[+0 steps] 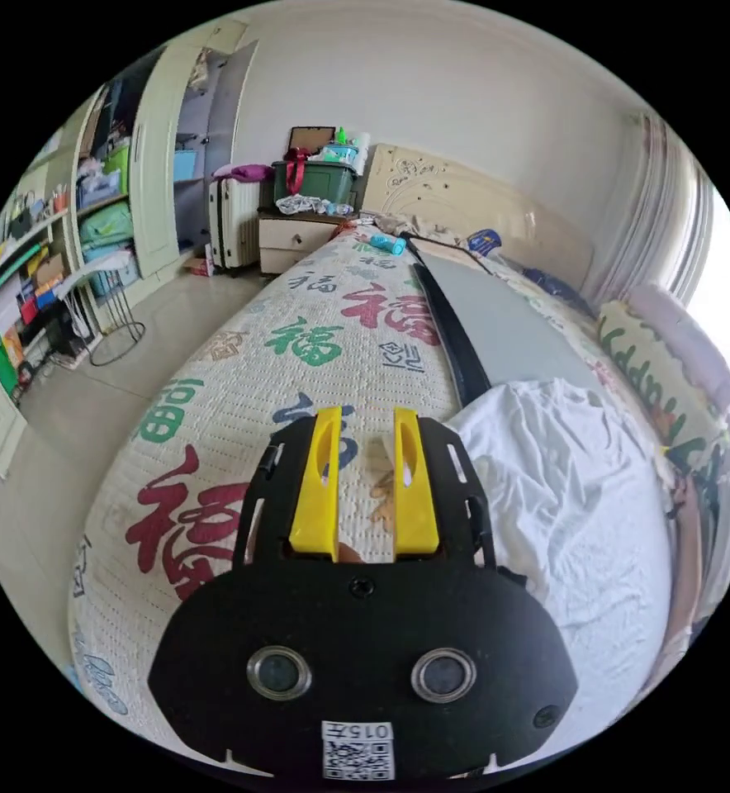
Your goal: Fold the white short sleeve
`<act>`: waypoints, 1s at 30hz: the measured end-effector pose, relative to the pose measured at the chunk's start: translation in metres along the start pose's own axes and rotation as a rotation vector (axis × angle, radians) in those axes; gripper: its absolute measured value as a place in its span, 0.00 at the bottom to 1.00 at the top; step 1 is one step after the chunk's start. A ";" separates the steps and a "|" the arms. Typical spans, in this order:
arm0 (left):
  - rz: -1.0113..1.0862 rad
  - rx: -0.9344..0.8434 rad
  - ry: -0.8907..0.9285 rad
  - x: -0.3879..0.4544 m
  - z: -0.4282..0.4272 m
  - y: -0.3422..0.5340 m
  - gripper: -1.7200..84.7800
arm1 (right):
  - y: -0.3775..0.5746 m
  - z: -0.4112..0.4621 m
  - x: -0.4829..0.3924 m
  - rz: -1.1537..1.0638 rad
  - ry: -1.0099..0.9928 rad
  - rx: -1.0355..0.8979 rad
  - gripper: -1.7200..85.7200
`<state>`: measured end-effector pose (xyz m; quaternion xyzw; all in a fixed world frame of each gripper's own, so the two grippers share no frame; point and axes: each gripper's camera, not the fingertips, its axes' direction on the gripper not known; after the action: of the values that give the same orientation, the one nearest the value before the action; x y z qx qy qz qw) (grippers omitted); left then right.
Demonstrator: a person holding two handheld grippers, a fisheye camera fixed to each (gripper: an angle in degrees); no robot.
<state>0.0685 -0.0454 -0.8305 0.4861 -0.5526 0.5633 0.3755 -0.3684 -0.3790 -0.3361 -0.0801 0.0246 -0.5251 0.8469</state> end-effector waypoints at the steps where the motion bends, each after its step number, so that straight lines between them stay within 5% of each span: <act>1: -0.041 -0.021 0.083 -0.010 -0.001 0.011 0.15 | 0.007 -0.013 0.008 0.017 -0.080 -0.028 0.11; 7: -0.025 -0.174 0.386 0.005 0.019 0.079 0.17 | 0.048 -0.048 0.047 0.155 -0.332 -0.119 0.14; 16: 0.168 -0.041 0.345 0.054 -0.001 0.126 0.11 | 0.057 -0.083 0.079 0.208 -0.451 -0.079 0.13; 22: 0.287 -0.148 0.317 0.091 0.022 0.137 0.03 | 0.050 -0.102 0.070 0.108 -0.435 -0.139 0.14; 30: 0.389 -0.067 0.180 0.085 -0.028 0.157 0.02 | 0.050 -0.117 0.064 0.039 -0.413 -0.212 0.03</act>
<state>-0.1065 -0.0448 -0.7867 0.3056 -0.6186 0.6475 0.3234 -0.3102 -0.4274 -0.4568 -0.2738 -0.0925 -0.4756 0.8308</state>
